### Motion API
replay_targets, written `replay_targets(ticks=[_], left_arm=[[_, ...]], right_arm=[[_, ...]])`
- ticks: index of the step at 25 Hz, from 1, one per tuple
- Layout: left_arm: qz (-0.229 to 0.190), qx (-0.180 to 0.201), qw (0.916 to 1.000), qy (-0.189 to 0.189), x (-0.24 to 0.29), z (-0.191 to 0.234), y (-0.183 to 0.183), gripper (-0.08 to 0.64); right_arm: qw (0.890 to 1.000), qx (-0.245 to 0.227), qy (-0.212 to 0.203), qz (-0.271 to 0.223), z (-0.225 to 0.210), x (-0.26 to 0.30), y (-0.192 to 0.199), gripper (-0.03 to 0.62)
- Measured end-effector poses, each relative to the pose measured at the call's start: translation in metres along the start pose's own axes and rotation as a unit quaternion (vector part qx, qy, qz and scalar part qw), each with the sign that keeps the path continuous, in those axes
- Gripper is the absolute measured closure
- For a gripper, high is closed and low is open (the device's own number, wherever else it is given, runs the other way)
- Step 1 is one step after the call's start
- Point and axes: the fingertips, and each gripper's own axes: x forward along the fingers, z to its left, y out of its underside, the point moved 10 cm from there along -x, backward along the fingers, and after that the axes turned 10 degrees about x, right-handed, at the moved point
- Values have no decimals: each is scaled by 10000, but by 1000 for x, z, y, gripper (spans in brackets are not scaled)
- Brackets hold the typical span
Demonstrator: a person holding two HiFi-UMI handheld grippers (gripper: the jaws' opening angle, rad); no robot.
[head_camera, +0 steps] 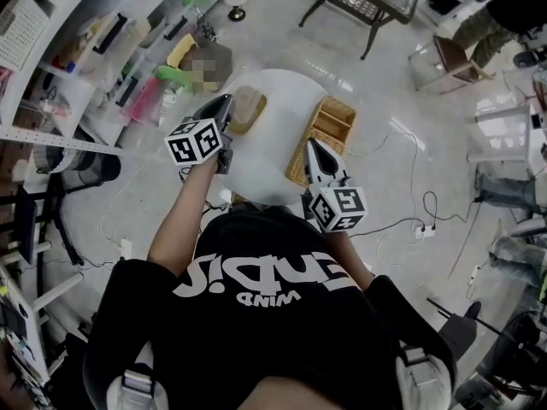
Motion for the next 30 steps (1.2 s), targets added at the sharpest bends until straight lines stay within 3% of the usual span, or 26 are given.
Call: replay_targets(ticks=[6, 10, 16, 23, 30], left_arm=[[-391, 947, 9946, -138, -36, -34, -44, 523], [-615, 1249, 9901, -184, -68, -49, -58, 523], [-911, 1707, 9792, -605, -105, -64, -49, 522], [-1218, 1849, 9705, -955, -129, -54, -19, 522], [-1290, 1811, 9685, -1122, -128, -45, 2, 522]], right_arm=[[9999, -45, -53, -126, -1, -3, -9, 594], [9997, -105, -114, -172, 2, -3, -14, 594], [9991, -255, -240, -253, 10, -2, -20, 594], [9980, -437, -319, -332, 18, 6, -19, 595], [9983, -432, -204, -340, 8, 11, -11, 594]])
